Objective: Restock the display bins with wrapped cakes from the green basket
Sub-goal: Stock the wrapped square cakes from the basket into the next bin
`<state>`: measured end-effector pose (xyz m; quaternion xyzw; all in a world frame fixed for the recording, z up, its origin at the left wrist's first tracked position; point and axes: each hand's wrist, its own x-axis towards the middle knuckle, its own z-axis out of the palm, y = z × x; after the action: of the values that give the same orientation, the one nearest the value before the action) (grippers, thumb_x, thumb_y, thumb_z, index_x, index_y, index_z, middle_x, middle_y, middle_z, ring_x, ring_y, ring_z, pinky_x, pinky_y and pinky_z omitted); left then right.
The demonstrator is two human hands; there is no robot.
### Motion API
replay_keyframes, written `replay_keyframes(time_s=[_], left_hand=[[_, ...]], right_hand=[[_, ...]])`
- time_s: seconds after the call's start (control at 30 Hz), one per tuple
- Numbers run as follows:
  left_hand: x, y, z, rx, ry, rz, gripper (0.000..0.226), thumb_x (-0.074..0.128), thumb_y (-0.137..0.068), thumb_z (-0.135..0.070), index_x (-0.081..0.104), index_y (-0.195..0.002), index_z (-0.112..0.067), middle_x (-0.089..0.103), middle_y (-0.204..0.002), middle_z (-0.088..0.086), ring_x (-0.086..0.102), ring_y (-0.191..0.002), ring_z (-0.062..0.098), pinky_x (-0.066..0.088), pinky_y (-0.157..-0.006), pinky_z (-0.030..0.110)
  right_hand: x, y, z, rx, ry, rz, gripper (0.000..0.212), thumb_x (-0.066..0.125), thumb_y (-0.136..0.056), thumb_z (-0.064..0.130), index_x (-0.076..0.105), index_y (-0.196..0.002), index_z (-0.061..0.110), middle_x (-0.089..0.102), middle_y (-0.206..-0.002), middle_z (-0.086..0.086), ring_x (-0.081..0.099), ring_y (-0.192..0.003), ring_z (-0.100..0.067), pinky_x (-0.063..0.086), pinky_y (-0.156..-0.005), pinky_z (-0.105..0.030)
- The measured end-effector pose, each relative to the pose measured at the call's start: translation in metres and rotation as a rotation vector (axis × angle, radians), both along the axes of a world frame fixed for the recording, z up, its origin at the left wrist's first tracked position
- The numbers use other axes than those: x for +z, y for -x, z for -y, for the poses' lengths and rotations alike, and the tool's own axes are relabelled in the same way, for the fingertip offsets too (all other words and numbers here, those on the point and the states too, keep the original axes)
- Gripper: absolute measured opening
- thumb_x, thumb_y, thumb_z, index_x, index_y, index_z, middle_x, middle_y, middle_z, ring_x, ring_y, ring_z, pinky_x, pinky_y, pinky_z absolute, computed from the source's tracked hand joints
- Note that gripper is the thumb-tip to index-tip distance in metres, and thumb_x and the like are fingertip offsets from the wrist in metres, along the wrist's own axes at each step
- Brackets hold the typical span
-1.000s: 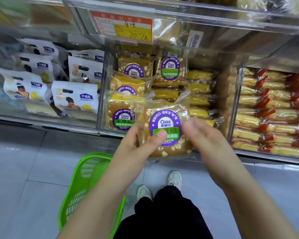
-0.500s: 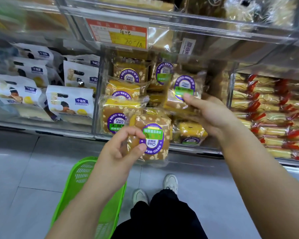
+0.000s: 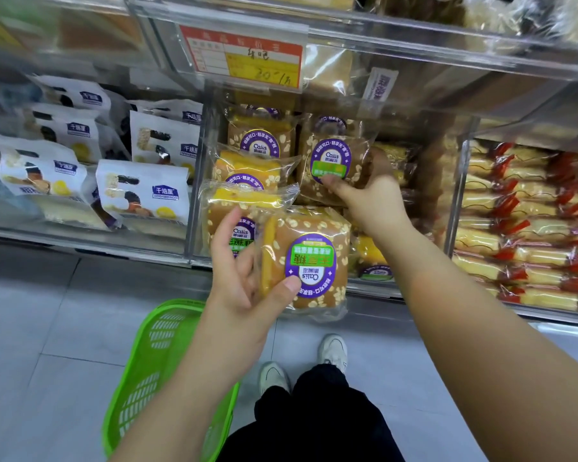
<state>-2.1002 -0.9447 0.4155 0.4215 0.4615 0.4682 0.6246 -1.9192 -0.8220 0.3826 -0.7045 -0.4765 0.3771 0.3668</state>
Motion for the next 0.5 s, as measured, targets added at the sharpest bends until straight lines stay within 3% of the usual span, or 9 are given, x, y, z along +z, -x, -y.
replay_keyframes(time_s=[0.07,0.13,0.23,0.3,0.4,0.5], left_hand=[[0.000,-0.003,0.001,0.033,0.042,0.008,0.071,0.063,-0.073,-0.006,0.029,-0.129,-0.034,0.062,-0.113,-0.030,0.059,-0.106,-0.006,0.050,-0.080,0.016],[0.003,-0.008,0.001,0.042,0.059,0.026,0.063,0.063,-0.071,-0.007,0.037,-0.126,-0.023,0.065,-0.107,-0.030,0.061,-0.101,-0.006,0.050,-0.074,0.014],[0.011,-0.015,-0.004,0.039,0.037,0.034,0.058,0.065,-0.071,-0.007,0.044,-0.122,-0.023,0.066,-0.108,-0.025,0.064,-0.097,-0.002,0.051,-0.070,0.014],[0.016,-0.020,-0.009,0.031,0.021,0.022,0.058,0.067,-0.070,-0.010,0.047,-0.119,-0.033,0.066,-0.107,-0.023,0.065,-0.096,0.001,0.050,-0.072,0.014],[0.024,-0.024,-0.022,-0.056,-0.009,-0.052,0.058,0.070,-0.070,-0.016,0.050,-0.117,-0.042,0.068,-0.106,-0.016,0.066,-0.097,0.004,0.050,-0.075,0.015],[0.038,-0.020,-0.043,-0.192,-0.122,-0.255,0.060,0.076,-0.064,-0.021,0.054,-0.116,-0.042,0.069,-0.103,-0.010,0.066,-0.094,0.005,0.053,-0.076,0.021]], right_hand=[[0.004,-0.002,0.000,0.028,0.018,0.055,0.066,0.078,-0.071,0.031,0.047,-0.128,0.015,0.061,-0.119,-0.005,0.061,-0.104,-0.018,0.050,-0.090,-0.033],[0.011,-0.006,0.005,0.008,0.035,0.006,0.064,0.077,-0.072,0.034,0.050,-0.127,0.015,0.063,-0.110,0.002,0.062,-0.096,-0.009,0.053,-0.084,-0.029],[0.020,-0.015,0.029,-0.099,-0.004,-0.010,0.049,0.065,-0.080,0.044,0.056,-0.121,0.018,0.063,-0.110,0.001,0.060,-0.096,-0.008,0.051,-0.089,-0.031],[0.027,-0.018,0.053,-0.068,0.039,-0.178,0.042,0.053,-0.083,0.056,0.064,-0.109,0.025,0.069,-0.106,0.001,0.064,-0.097,-0.013,0.050,-0.091,-0.040],[0.035,-0.023,0.079,0.092,0.131,-0.646,0.058,0.047,-0.076,0.071,0.065,-0.111,0.028,0.070,-0.112,0.002,0.063,-0.108,-0.017,0.046,-0.095,-0.044],[0.045,-0.044,0.088,0.083,-0.017,-0.656,0.073,0.058,-0.058,0.078,0.058,-0.116,0.034,0.067,-0.114,0.005,0.061,-0.109,-0.014,0.048,-0.090,-0.035]])
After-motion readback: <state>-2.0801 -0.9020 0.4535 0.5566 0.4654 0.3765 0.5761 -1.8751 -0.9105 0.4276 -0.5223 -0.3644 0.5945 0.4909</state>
